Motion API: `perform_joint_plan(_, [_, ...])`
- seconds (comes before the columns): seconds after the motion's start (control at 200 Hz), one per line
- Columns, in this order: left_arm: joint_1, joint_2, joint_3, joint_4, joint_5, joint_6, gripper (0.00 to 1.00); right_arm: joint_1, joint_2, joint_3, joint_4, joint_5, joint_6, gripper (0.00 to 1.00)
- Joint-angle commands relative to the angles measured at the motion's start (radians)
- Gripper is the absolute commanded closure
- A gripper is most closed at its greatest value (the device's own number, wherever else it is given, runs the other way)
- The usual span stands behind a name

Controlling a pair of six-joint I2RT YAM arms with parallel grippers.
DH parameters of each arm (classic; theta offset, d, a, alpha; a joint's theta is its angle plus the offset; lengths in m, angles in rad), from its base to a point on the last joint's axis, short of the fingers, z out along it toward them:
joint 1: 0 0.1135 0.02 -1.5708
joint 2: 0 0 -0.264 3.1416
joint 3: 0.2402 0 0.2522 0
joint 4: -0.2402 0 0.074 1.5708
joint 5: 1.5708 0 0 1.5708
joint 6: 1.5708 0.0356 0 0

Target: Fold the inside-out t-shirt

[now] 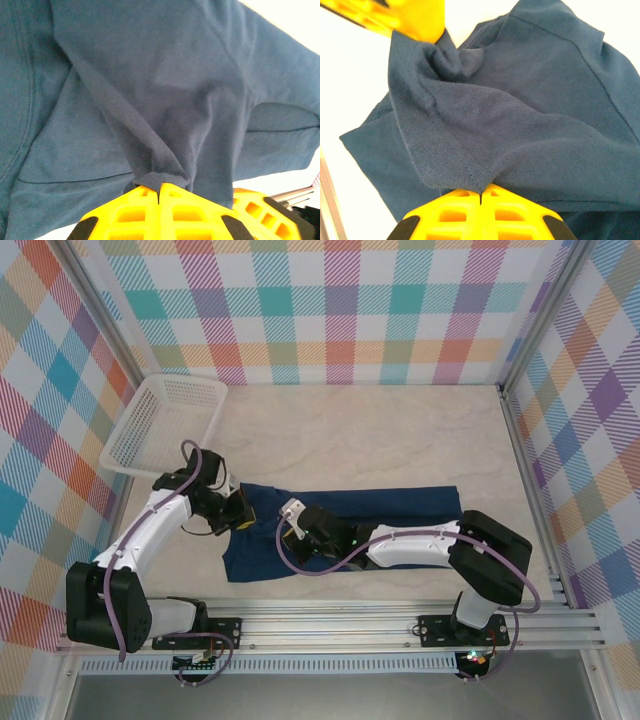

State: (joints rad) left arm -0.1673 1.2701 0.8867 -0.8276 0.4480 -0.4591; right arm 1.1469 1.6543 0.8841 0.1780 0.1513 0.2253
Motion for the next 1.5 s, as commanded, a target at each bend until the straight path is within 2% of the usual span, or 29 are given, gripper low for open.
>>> perform_joint_plan(0.0, [0.010, -0.027, -0.061, 0.007, -0.026, -0.007, 1.00, 0.006, -0.005, -0.007, -0.070, -0.049, 0.019, 1.00])
perform_joint_plan(0.24, [0.007, -0.069, -0.217, 0.095, -0.057, -0.098, 0.98, 0.006, -0.010, -0.006, -0.130, -0.061, 0.022, 1.00])
perform_joint_plan(0.315, [0.000, -0.082, -0.245, 0.108, -0.053, -0.123, 0.93, 0.005, -0.008, -0.003, -0.157, -0.063, 0.017, 0.99])
perform_joint_plan(0.36, [-0.004, -0.091, -0.253, 0.101, -0.063, -0.128, 0.88, 0.005, -0.008, -0.003, -0.173, -0.065, 0.015, 0.97])
perform_joint_plan(0.465, [-0.006, -0.132, -0.247, 0.069, -0.117, -0.142, 0.68, 0.005, -0.022, -0.007, -0.203, -0.070, 0.004, 0.92])
perform_joint_plan(0.555, [-0.006, -0.185, -0.223, 0.038, -0.217, -0.147, 0.52, 0.004, -0.043, -0.004, -0.235, -0.076, -0.015, 0.78])
perform_joint_plan(0.635, [-0.006, -0.222, -0.194, 0.038, -0.283, -0.145, 0.46, -0.005, -0.068, 0.000, -0.253, -0.084, -0.034, 0.67])
perform_joint_plan(0.695, [-0.008, -0.235, -0.176, 0.079, -0.284, -0.144, 0.45, -0.019, -0.092, 0.002, -0.249, -0.106, -0.039, 0.62])
perform_joint_plan(0.81, [-0.030, -0.199, -0.165, 0.231, -0.212, -0.133, 0.44, -0.076, -0.115, 0.006, -0.161, -0.224, -0.002, 0.56])
perform_joint_plan(0.945, [-0.079, -0.075, -0.176, 0.371, -0.168, -0.133, 0.45, -0.117, -0.002, 0.108, -0.139, -0.289, 0.090, 0.56])
perform_joint_plan(1.1, [-0.082, 0.076, -0.209, 0.518, -0.166, -0.149, 0.48, -0.146, 0.126, 0.182, -0.136, -0.345, 0.164, 0.59])
perform_joint_plan(1.265, [-0.080, 0.178, -0.204, 0.506, -0.244, -0.100, 0.49, -0.147, 0.225, 0.207, -0.187, -0.416, 0.189, 0.64])
perform_joint_plan(1.495, [-0.077, 0.180, -0.216, 0.488, -0.320, -0.064, 0.49, -0.148, 0.212, 0.135, -0.296, -0.422, 0.159, 0.64])
